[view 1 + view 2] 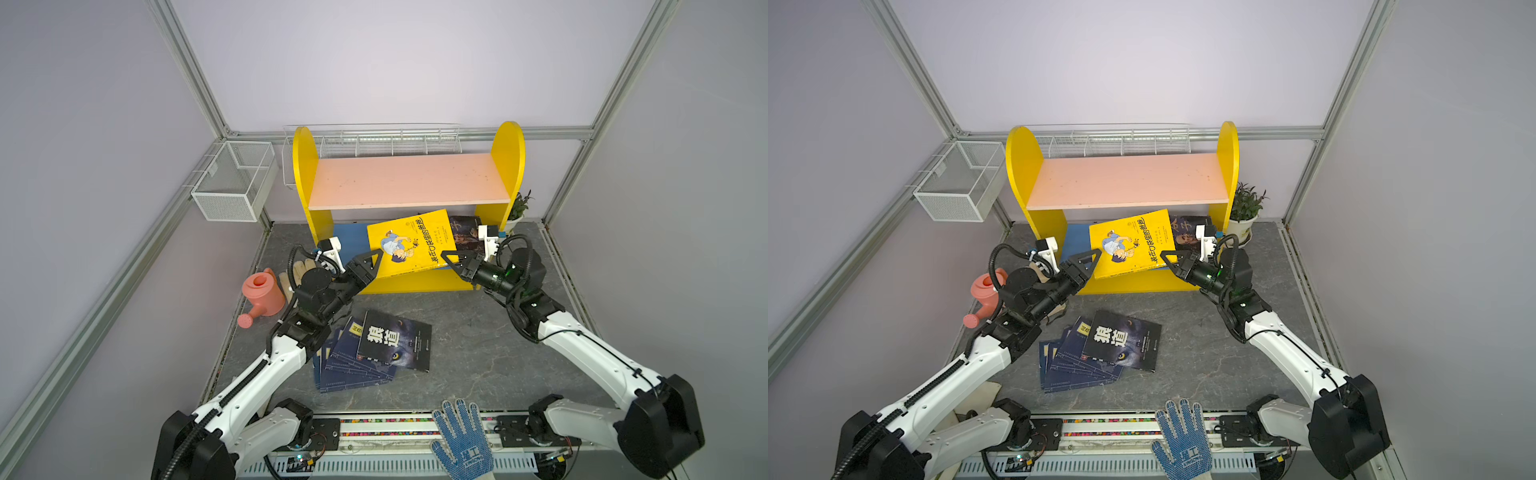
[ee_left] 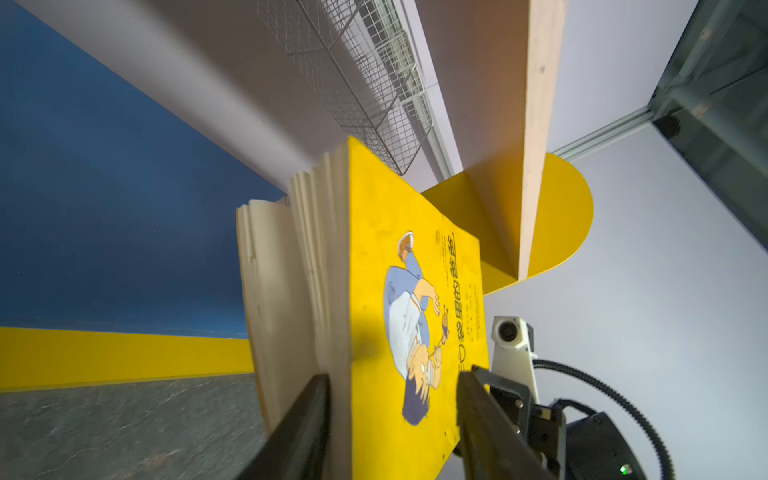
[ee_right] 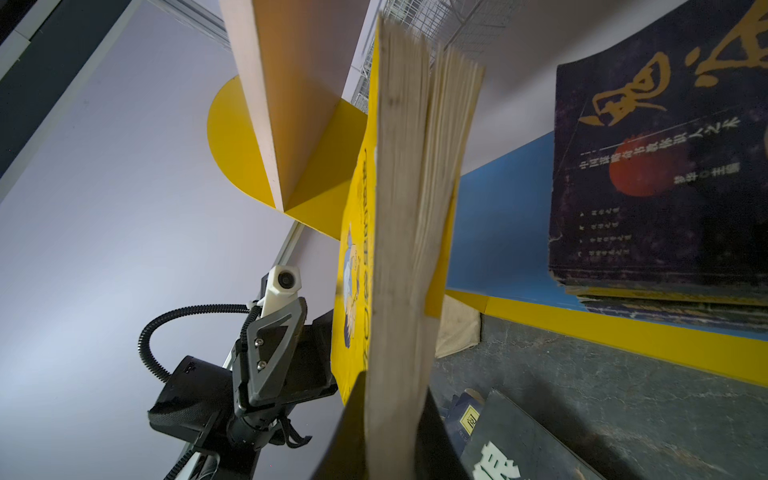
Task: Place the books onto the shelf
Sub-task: 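Push the yellow cartoon book with both grippers onto the blue shelf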
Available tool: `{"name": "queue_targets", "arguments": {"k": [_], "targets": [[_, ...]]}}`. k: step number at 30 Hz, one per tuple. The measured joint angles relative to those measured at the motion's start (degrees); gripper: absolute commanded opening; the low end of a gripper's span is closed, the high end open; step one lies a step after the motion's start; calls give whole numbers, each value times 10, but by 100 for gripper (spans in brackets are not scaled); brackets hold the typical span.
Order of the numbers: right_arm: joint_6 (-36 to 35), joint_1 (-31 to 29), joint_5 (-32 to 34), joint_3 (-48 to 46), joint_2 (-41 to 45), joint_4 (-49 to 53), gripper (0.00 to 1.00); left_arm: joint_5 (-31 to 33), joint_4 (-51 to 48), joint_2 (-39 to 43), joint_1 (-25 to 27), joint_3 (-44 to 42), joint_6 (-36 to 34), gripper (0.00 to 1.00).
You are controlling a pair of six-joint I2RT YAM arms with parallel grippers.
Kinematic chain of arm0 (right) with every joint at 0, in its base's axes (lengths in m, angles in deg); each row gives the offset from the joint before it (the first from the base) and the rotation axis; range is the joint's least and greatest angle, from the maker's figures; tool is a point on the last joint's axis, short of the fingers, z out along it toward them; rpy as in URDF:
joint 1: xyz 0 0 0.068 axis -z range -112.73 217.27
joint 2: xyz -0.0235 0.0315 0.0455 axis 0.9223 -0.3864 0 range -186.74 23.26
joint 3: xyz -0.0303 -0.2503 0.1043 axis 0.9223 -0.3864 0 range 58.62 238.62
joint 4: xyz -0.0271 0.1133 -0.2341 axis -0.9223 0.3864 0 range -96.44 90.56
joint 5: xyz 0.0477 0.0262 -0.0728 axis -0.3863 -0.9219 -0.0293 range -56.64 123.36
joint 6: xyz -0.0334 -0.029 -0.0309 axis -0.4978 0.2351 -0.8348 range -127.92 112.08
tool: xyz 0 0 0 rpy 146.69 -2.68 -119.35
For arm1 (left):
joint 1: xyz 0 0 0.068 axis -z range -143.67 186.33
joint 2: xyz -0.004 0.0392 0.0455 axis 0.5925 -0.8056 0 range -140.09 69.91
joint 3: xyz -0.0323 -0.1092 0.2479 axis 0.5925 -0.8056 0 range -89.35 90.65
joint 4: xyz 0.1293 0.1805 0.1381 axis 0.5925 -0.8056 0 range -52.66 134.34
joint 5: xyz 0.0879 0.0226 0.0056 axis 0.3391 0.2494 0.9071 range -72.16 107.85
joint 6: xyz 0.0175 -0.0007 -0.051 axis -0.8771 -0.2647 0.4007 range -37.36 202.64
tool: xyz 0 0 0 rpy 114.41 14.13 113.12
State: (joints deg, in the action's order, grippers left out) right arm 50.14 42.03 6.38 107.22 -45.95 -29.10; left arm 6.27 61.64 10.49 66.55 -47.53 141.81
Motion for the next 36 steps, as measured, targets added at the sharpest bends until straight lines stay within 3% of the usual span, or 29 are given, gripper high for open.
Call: {"name": "queue_targets", "arguments": {"k": [6, 17, 22, 30, 36], "targets": [[-11, 5, 3, 0, 5, 23, 6, 2, -23, 19, 1, 0, 9, 87], [-19, 26, 1, 0, 17, 35, 6, -56, -29, 19, -32, -20, 41, 88], [-11, 26, -15, 0, 17, 17, 6, -82, -23, 14, -33, -21, 43, 79], [5, 27, -27, 0, 16, -17, 6, -125, 5, -23, -33, -21, 51, 75], [14, 27, -30, 0, 10, -30, 6, -140, 38, -47, -24, -20, 57, 55]]}}
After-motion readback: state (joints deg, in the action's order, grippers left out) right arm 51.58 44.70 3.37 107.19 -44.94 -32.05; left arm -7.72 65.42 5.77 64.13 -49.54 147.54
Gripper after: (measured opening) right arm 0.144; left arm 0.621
